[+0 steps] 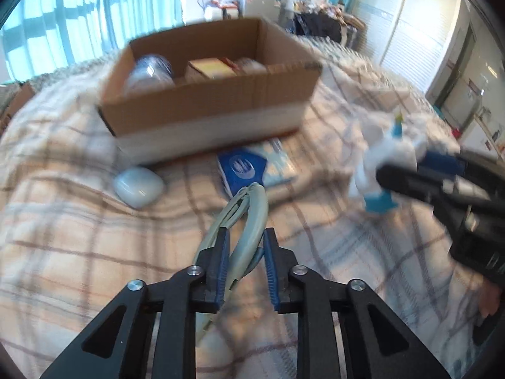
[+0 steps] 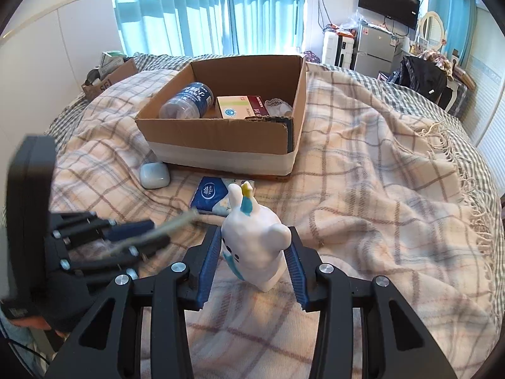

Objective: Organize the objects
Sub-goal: 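Grasp the white bear figurine with the right tool while the left tool grasps the blue clip, then carry the clip with the left tool while the right tool carries the figurine into the box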

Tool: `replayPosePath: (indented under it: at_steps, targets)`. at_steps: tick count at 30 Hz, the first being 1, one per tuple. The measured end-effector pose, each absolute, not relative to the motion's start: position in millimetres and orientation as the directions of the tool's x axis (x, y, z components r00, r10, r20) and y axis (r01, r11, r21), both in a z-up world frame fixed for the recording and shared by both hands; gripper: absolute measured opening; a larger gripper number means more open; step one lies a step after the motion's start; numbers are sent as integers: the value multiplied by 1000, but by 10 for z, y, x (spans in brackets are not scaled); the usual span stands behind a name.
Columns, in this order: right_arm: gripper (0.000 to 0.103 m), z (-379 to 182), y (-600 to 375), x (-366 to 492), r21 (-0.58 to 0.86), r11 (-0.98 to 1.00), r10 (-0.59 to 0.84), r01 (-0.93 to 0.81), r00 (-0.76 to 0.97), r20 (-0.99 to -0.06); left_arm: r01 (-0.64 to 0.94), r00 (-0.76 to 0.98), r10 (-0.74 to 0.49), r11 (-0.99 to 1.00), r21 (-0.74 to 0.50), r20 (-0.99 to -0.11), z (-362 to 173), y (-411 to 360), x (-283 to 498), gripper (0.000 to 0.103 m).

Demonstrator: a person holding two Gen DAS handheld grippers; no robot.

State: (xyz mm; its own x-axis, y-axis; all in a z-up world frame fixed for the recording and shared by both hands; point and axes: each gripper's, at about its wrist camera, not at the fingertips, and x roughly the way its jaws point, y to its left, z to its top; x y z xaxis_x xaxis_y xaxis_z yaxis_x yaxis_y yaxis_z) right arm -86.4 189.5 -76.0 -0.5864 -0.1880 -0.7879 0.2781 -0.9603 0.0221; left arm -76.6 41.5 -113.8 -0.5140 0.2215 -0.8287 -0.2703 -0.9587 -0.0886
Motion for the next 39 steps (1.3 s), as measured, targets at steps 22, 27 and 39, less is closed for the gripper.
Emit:
replayPosePath:
  at_steps: [22,27,39]
  targets:
    - [40,273,1616,-1095,-86,-945,-186,316,-735,-652,-249,-698,263,-961,-118,-666,145,242,-1351,12]
    - [40,471,1554,-1509,-100,-946,-181,307,-760,-624,-243,-707,268,-961,-131,-655,218,206,-1752,12]
    - [40,191,1420,-2690,-122,-949,-142,292,-736,-662,-237,-668,261,-962,-133,-697,-145,214,-2637,12]
